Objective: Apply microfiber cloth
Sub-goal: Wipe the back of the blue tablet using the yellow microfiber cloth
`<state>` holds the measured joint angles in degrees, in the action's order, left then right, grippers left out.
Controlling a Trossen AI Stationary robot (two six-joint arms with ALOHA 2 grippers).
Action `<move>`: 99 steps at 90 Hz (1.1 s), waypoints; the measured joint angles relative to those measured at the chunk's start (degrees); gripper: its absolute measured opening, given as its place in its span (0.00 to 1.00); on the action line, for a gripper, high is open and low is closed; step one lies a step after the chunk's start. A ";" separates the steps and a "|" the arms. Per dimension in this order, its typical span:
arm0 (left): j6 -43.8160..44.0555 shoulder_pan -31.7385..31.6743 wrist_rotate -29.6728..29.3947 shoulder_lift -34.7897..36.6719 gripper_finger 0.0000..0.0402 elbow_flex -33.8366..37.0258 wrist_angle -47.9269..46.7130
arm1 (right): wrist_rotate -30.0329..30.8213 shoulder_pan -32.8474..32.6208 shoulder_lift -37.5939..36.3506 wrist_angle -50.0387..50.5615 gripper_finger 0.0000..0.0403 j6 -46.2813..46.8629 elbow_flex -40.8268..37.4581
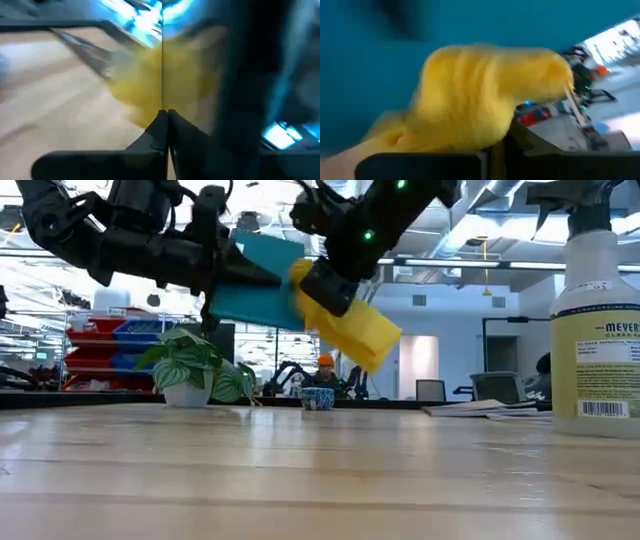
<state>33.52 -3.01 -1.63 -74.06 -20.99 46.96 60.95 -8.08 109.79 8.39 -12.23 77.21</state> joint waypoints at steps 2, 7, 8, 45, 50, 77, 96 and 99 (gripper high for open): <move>-0.27 0.03 0.44 0.03 0.03 -0.01 0.01 | 0.31 0.10 -0.14 -0.27 0.01 -0.11 0.00; -0.70 -0.03 -0.11 0.04 0.03 -0.01 -0.23 | 0.46 0.46 -0.87 -0.62 0.01 -1.01 -0.02; -0.75 -0.05 -0.34 0.04 0.03 -0.01 -0.30 | 0.46 0.49 -0.94 -0.94 0.01 -1.19 -0.02; -2.40 -0.54 -6.04 0.02 0.03 0.04 -5.01 | -1.39 -3.81 -11.12 -4.31 0.01 -2.78 0.13; -2.41 -0.77 -6.14 0.00 0.03 0.06 -5.12 | -7.16 -4.63 -11.42 -5.09 0.01 -2.76 0.15; -4.31 0.37 -4.39 -0.02 0.03 0.06 -2.74 | -13.00 -0.75 -4.19 -14.25 0.01 -4.46 0.07; -4.83 1.25 -4.63 -0.26 0.03 0.29 -3.94 | -17.14 1.46 -3.81 -5.20 0.01 3.94 0.33; -5.07 1.23 -4.99 -0.26 0.03 0.32 -3.93 | -17.87 1.40 -3.82 -3.58 0.01 5.15 0.33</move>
<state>28.45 -1.78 -6.61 -74.32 -20.67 43.03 43.09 -6.68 105.97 4.80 -7.09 77.54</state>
